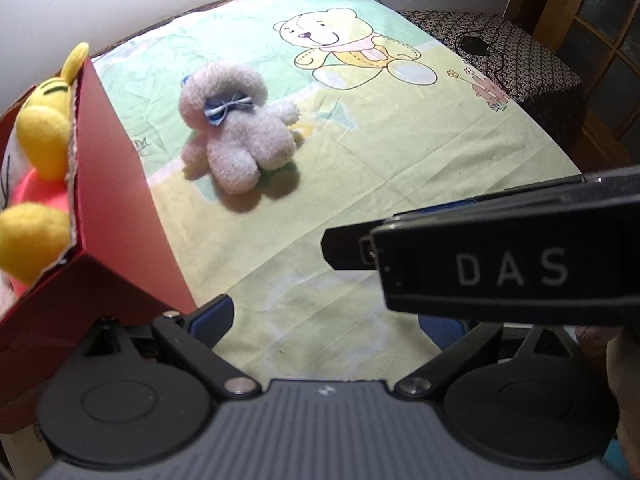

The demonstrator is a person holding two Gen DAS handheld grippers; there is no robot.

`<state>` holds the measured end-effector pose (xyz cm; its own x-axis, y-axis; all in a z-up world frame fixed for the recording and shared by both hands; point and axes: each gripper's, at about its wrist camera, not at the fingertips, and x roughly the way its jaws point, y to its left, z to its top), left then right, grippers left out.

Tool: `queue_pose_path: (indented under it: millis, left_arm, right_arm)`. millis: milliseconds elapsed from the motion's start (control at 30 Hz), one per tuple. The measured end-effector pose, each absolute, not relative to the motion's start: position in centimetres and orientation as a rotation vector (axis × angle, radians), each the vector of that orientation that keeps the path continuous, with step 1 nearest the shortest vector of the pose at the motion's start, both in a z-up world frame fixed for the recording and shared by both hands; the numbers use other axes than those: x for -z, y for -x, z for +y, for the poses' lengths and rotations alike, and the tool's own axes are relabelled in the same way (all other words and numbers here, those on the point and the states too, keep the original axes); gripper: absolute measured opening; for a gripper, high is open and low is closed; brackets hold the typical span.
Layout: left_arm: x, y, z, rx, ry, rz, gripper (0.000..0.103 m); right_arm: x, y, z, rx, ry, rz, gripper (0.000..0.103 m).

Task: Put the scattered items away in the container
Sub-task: 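Move both grippers over the bed toward the pale pink bunny plush, then lower the open right gripper around the pink bunny's body and close it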

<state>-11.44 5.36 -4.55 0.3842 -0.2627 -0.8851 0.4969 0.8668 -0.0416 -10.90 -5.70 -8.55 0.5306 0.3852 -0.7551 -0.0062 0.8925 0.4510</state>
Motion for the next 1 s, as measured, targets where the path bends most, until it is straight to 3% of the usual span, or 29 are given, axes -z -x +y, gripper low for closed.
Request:
queue_pose_path:
  millis: [567,1000]
  left_arm:
    - [5.6,8.7,0.6,0.366,-0.225,1.104,0.099]
    - [5.3,5.8,1.9,0.312,-0.155,1.096,0.099]
  right_arm:
    - [10.4,7.7,-11.8,-0.306,-0.453,1.035,0.044]
    - [10.7,4.1,-12.6,-0.334,-0.473,1.033,0.044]
